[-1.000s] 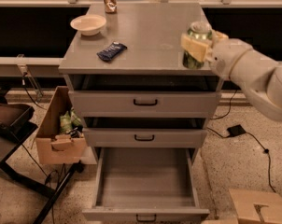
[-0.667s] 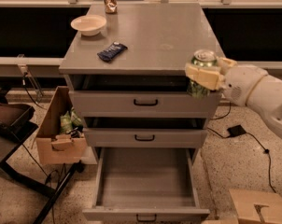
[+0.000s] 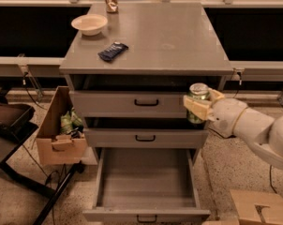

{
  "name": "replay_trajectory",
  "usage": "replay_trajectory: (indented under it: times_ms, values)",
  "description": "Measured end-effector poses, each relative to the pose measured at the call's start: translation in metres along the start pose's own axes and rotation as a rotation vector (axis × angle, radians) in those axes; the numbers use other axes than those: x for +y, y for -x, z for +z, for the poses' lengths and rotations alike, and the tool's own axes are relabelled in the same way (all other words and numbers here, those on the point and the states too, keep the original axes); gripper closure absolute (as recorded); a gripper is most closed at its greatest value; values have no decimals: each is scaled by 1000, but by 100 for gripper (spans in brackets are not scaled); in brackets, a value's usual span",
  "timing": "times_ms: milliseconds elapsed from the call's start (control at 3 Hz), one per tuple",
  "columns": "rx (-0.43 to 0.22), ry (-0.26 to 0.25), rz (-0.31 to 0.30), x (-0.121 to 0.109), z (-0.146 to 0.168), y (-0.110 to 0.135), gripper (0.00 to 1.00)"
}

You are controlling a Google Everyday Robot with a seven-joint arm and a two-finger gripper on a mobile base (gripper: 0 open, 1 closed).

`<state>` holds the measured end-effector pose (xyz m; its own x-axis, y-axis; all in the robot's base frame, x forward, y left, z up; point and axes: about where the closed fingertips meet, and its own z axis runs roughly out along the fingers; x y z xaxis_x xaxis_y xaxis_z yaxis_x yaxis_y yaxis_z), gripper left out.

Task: Place green can into bottom drawer

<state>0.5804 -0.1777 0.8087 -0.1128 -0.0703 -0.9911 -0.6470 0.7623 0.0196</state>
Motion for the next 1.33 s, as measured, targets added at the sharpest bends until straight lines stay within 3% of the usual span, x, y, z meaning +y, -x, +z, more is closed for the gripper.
replay_trajectory:
  times_ms: [667,1000,1333]
  values:
    - [45,45,-60,-17,84,-102,100]
    - [45,46,-60,-17,84,-102,100]
    - [61,148,-70,9,106,-145,100]
